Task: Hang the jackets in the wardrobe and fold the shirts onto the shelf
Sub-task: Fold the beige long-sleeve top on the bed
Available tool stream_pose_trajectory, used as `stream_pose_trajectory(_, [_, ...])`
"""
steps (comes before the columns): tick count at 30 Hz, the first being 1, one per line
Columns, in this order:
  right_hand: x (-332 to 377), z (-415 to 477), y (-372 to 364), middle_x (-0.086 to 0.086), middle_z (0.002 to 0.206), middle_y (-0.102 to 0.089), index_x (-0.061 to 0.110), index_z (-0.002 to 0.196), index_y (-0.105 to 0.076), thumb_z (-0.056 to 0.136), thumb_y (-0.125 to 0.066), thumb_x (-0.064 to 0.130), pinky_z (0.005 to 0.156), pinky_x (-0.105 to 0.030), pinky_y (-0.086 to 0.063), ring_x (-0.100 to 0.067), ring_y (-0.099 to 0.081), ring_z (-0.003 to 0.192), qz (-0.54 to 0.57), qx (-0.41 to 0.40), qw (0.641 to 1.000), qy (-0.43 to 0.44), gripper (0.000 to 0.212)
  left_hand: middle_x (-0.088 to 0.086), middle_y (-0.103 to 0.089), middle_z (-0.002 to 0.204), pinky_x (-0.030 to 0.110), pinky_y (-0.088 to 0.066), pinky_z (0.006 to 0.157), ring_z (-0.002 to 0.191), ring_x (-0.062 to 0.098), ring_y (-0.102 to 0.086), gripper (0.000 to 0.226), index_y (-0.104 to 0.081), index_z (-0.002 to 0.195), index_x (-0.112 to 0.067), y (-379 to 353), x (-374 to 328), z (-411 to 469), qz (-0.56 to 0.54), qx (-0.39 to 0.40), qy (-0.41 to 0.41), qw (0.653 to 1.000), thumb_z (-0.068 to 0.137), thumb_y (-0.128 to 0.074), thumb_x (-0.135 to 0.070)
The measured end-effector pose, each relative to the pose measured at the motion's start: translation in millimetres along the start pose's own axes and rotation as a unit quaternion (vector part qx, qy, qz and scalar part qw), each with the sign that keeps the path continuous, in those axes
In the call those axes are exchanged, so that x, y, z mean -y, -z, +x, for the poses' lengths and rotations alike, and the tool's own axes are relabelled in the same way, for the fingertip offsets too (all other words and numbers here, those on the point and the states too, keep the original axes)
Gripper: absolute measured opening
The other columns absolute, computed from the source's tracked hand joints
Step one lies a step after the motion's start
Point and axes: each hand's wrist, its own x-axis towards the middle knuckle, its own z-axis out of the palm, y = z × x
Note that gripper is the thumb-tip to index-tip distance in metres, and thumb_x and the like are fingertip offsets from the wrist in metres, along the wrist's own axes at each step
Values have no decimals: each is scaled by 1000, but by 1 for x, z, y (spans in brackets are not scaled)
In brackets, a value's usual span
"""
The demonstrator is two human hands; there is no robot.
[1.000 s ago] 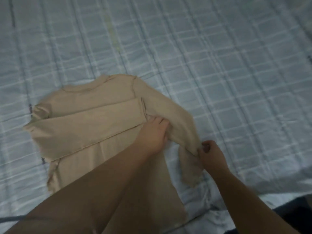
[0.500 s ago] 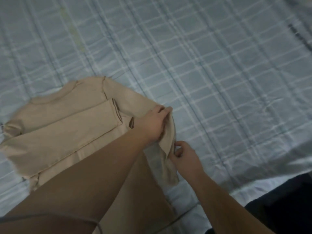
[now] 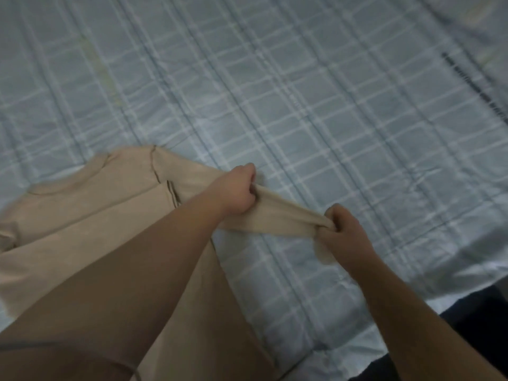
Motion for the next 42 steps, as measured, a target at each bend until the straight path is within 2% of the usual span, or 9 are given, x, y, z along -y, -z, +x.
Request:
stream_pose_trajectory(5, [-1, 33, 30, 5, 103, -49, 30, 109, -48, 68, -61, 12, 93, -46, -37, -27, -51, 105, -348, -118, 920, 134, 46, 0, -52, 101, 27, -40, 76, 88, 21, -54, 49, -48, 128, -16, -1, -2, 10, -75, -27, -22, 997, 81, -59, -9])
stream_pose_trajectory(9, [-33, 52, 20, -7, 155, -27, 27, 145, -35, 67, -58, 18, 114, -56, -22, -34, -22, 144, -311, -61, 948, 18, 82, 12, -49, 120, 42, -49, 87, 95, 32, -59, 51, -47, 135, -14, -18, 2, 13, -50, -25, -10, 998, 85, -57, -10])
stream_pose_trajectory(13, [-50, 62, 22, -24, 129, -55, 3, 133, -51, 84, -58, 16, 103, -40, -38, -40, -51, 121, -78, -231, 970, -19, 52, 14, -51, 122, 44, -47, 90, 101, 34, -59, 38, -50, 130, -12, -27, 10, 18, -51, -74, -6, 996, 92, -49, -11])
stream_pose_trajectory(18, [-48, 74, 26, -16, 111, -67, 5, 117, -57, 92, -60, 42, 89, -37, -45, -34, -61, 108, -51, -183, 966, -173, 45, 14, -53, 116, 38, -41, 83, 96, 34, -58, 25, -57, 120, -9, -25, 13, 29, -17, -103, 40, 994, 98, -48, -17])
stream_pose_trajectory(22, [-45, 86, 33, -17, 87, -66, 1, 92, -65, 93, -54, 31, 74, -34, -43, -37, -64, 93, -46, -167, 971, -167, 31, 13, -55, 105, 42, -46, 82, 92, 34, -58, 17, -60, 105, -11, -18, 4, 33, -22, -116, 56, 991, 97, -48, -22])
stream_pose_trajectory(28, [-32, 80, 45, -5, 69, -45, 1, 81, -45, 95, -51, 24, 58, -36, -33, -18, -40, 61, 29, -252, 966, -49, 29, 5, -52, 101, 43, -49, 73, 73, 27, -53, 13, -59, 94, -21, -4, -1, 37, -30, -211, 73, 974, 97, -48, -28])
stream_pose_trajectory(36, [-63, 97, 38, -15, 94, -67, 14, 103, -55, 95, -55, 35, 71, -36, -39, -39, -62, 92, -169, -200, 962, -74, 23, 11, -43, 122, 45, -52, 74, 84, 36, -61, 27, -51, 119, -17, -34, -2, 45, -18, -182, 55, 982, 94, -55, -26])
stream_pose_trajectory(40, [-43, 92, 35, -2, 81, -60, 16, 99, -59, 91, -58, 29, 73, -30, -37, -30, -61, 89, -33, -270, 959, -85, 15, 12, -42, 132, 41, -52, 83, 92, 32, -61, 52, -47, 135, -19, -32, -14, 29, -97, -216, 10, 971, 85, -59, -10])
stream_pose_trajectory(42, [-23, 79, 27, 4, 73, -57, 21, 93, -59, 91, -60, 23, 70, -27, -36, -18, -58, 74, 59, -283, 956, -56, 4, 11, -58, 114, 35, -50, 86, 88, 27, -61, 33, -58, 119, -15, -31, -28, 17, -178, -206, 17, 962, 86, -59, -9])
